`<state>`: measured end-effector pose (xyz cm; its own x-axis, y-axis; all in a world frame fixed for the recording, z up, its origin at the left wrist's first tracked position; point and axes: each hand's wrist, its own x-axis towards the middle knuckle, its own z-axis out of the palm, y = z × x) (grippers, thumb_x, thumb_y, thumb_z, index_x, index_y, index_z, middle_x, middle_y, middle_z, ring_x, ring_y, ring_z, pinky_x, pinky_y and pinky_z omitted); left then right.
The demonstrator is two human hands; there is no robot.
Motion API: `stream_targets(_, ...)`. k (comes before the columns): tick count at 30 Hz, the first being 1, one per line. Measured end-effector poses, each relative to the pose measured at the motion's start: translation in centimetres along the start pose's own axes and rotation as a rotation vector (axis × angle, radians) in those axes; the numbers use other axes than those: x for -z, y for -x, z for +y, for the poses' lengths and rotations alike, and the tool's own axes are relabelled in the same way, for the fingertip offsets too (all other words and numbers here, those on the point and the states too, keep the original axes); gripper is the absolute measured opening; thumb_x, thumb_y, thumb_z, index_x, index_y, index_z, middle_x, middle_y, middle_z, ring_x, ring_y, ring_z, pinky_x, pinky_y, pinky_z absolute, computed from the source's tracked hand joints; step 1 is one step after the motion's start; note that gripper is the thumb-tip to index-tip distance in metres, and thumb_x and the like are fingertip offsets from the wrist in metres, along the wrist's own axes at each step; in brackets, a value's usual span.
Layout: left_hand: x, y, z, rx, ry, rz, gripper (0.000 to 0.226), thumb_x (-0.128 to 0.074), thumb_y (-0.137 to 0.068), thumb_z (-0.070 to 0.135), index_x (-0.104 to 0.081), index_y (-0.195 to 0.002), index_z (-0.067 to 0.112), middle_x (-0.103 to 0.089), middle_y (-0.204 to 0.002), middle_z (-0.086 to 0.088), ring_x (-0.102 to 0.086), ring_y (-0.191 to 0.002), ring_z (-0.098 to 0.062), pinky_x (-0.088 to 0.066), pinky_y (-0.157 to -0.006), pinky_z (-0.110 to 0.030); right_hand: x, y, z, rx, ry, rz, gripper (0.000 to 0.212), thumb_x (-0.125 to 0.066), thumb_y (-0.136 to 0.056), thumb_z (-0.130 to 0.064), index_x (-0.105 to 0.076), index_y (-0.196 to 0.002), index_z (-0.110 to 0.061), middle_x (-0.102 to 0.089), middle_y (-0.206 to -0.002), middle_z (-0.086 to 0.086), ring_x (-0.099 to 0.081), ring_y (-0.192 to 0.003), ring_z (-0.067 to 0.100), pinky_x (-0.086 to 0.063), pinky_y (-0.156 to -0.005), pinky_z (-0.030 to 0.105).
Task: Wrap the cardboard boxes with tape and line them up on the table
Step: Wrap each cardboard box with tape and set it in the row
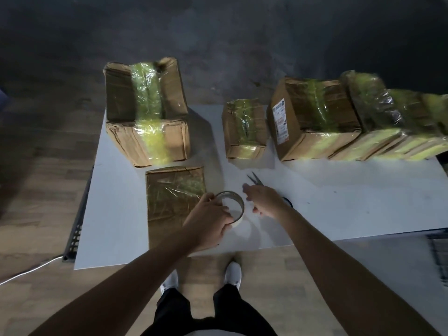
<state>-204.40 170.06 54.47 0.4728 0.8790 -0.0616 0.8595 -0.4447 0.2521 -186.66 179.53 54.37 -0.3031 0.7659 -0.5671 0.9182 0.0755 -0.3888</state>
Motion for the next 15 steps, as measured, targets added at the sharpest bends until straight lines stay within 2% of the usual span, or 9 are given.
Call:
stream_targets(2, -0.3, 0.5, -0.5, -0.042, 0.017, 0.04, 0.021, -0.053, -0.089, 0.032, -0.073, -0.089, 0.026, -0.07, -0.088, 0.01, -0.059, -0.092, -0.017, -0.034, -0.094, -0.038, -0.1, 0.3, 1.9, -0.039, 0.175, 0.199, 0.032, -0.045, -0.098, -0.027, -0.056, -0.123, -0.011, -0.06, -0.117, 0.014, -0.06, -0.106, 0.033, -0.049, -0.086, 0.037)
stream_targets(4, -0.6, 0.9, -1.0, -0.056, 0.039, 0.09, 0.013, -0.06, -0.085, 0.03, -0.07, -0.078, 0.025, -0.068, -0.079, 0.012, -0.057, -0.084, -0.018, -0.034, -0.088, -0.037, -0.5, 0.9, 3.4, -0.173, 0.223, 0.277, 0.034, -0.048, -0.096, -0.026, -0.051, -0.127, -0.013, -0.052, -0.121, 0.014, -0.052, -0.113, 0.031, -0.046, -0.09, 0.04)
stream_targets(7, -1.0, 1.1, -1.4, -0.056, 0.016, 0.109, 0.013, -0.058, -0.084, 0.028, -0.068, -0.076, 0.024, -0.066, -0.079, 0.015, -0.052, -0.086, -0.015, -0.031, -0.085, -0.035, -1.2, 1.2, 4.8, -0.294, 0.352, 0.177, 0.039, -0.049, -0.097, -0.029, -0.042, -0.132, -0.013, -0.046, -0.126, 0.014, -0.048, -0.116, 0.03, -0.045, -0.092, 0.04)
stream_targets(13, -0.8, 0.5, -1.0, -0.079, 0.034, 0.143, 0.021, -0.048, -0.086, 0.027, -0.068, -0.08, 0.024, -0.067, -0.086, 0.017, -0.05, -0.086, -0.016, -0.03, -0.08, -0.034, -1.3, 0.9, 5.8, -0.266, 0.382, 0.186, 0.043, -0.051, -0.097, -0.03, -0.038, -0.134, -0.014, -0.049, -0.123, 0.013, -0.052, -0.113, 0.03, -0.047, -0.088, 0.039)
stream_targets(15, -0.7, 0.6, -1.2, -0.095, 0.059, 0.115, 0.017, -0.052, -0.086, 0.026, -0.069, -0.083, 0.025, -0.069, -0.09, 0.017, -0.051, -0.083, -0.016, -0.029, -0.079, -0.034, -1.5, 0.8, 5.3, -0.258, 0.359, 0.164, 0.04, -0.052, -0.096, -0.03, -0.041, -0.129, -0.012, -0.051, -0.118, 0.014, -0.055, -0.108, 0.032, -0.048, -0.084, 0.039)
